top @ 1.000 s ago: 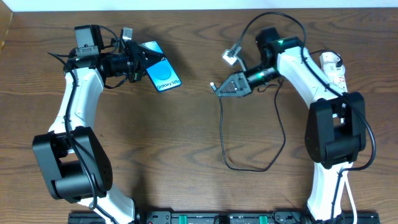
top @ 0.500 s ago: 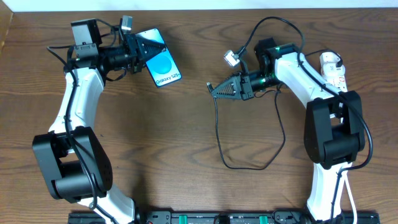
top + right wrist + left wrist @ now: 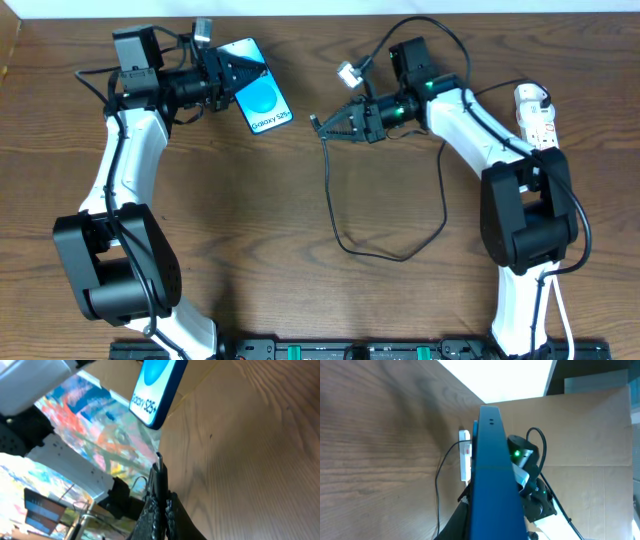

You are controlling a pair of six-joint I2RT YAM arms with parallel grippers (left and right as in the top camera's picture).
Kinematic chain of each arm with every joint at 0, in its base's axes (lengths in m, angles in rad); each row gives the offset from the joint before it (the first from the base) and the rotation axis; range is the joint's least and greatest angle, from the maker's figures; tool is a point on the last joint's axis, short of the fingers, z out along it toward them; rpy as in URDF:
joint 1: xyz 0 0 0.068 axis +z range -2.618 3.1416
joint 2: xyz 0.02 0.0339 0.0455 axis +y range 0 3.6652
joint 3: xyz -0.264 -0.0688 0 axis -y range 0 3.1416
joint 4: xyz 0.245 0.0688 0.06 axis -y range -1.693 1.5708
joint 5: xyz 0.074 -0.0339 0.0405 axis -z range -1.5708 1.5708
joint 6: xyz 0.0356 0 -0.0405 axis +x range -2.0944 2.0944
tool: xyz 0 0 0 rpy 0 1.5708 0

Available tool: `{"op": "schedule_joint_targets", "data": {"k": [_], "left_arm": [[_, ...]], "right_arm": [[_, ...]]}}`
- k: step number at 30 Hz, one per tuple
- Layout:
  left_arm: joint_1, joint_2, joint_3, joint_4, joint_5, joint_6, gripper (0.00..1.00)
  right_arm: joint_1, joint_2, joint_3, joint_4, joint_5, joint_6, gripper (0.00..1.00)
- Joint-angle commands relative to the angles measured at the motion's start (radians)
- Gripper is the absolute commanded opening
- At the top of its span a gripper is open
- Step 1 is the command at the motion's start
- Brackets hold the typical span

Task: Plug charger to phone and switch on socket
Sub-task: 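Carry the USB-C plug left toward the phone's bottom port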

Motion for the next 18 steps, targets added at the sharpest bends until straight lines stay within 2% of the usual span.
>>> {"op": "schedule_joint_targets", "data": {"k": [1, 6, 18], "left_arm": [[-0.002, -0.023, 0.012, 0.047, 0.021, -0.056, 0.07], [-0.002, -0.023, 0.012, 0.120, 0.020, -0.105, 0.07], [-0.002, -0.023, 0.012, 0.134, 0.009, -0.111, 0.07]], "right_arm": [[0.019, -0.017, 0.002, 0.085, -0.008, 0.218, 0.01], [0.030, -0.018, 0.002, 0.182, -0.008, 0.300, 0.02], [0.032, -0.018, 0.002, 0.206, -0.008, 0.304, 0.01]]}}
